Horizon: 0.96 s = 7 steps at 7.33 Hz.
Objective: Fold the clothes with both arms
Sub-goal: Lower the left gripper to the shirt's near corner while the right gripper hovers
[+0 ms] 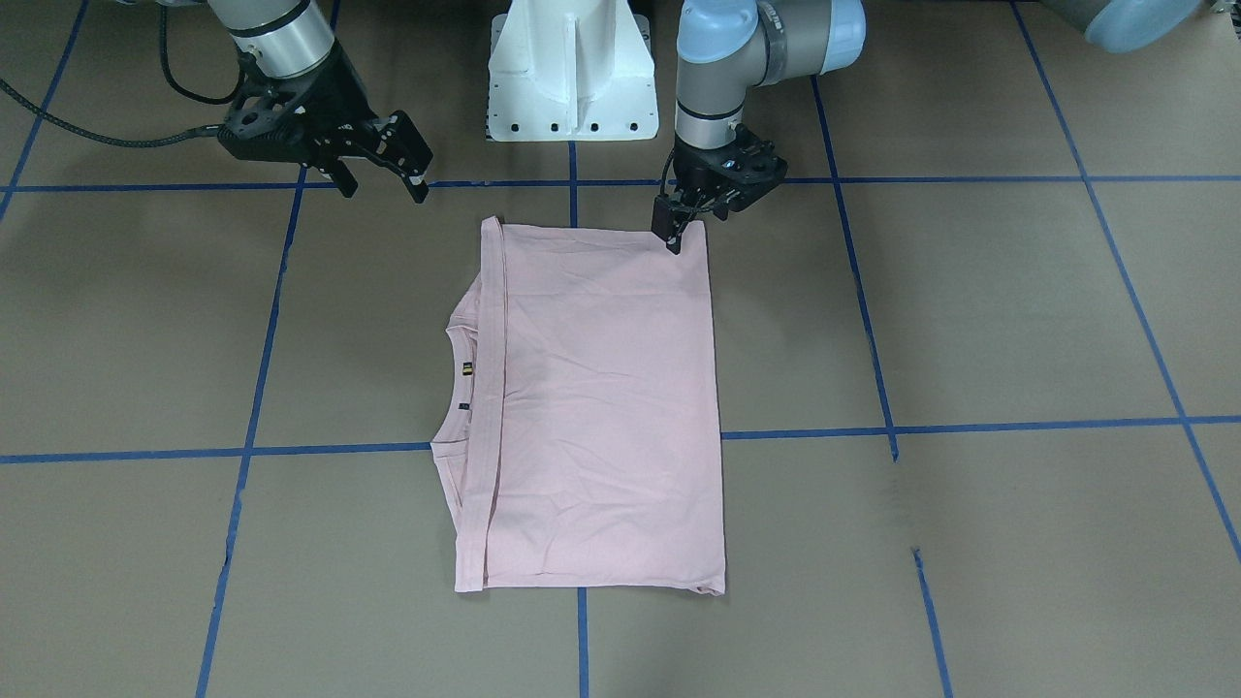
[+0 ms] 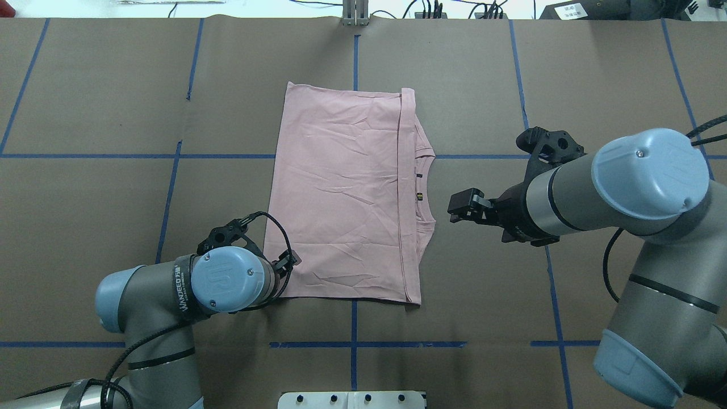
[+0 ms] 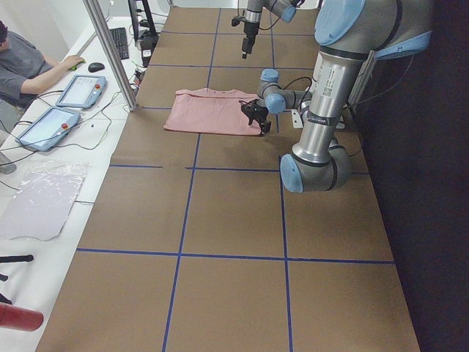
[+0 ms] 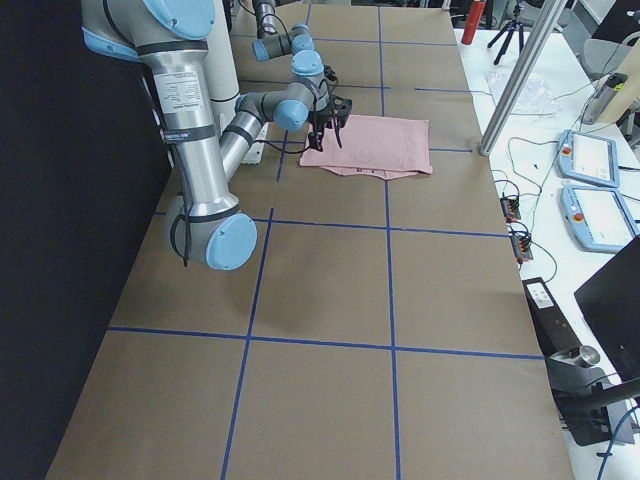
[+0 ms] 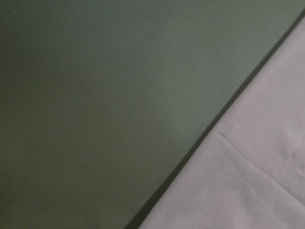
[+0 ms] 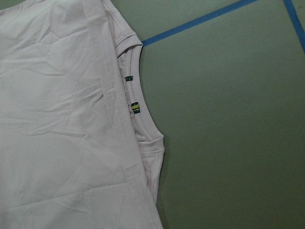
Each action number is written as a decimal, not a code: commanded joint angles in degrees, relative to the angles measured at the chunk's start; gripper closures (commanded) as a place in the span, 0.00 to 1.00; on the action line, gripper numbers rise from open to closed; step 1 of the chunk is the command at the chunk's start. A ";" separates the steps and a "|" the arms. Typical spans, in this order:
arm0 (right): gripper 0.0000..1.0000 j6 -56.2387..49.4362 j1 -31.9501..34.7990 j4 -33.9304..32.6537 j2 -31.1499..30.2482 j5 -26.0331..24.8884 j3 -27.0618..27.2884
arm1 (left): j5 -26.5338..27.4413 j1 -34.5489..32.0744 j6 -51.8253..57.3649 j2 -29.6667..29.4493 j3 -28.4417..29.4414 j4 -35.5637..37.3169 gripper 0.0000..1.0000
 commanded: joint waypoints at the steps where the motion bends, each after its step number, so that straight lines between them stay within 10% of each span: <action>1: 0.00 0.00 0.04 -0.02 0.06 0.04 0.23 | 0.04 0.15 -0.09 0.36 -0.32 -0.28 0.00; 4: 0.00 0.00 0.22 -0.02 -0.12 0.04 0.40 | 0.21 0.15 0.00 0.45 -0.58 -0.28 0.02; 7: 0.00 0.00 0.30 -0.02 -0.03 0.12 0.49 | 0.30 0.42 -0.97 0.45 -0.67 -0.28 0.35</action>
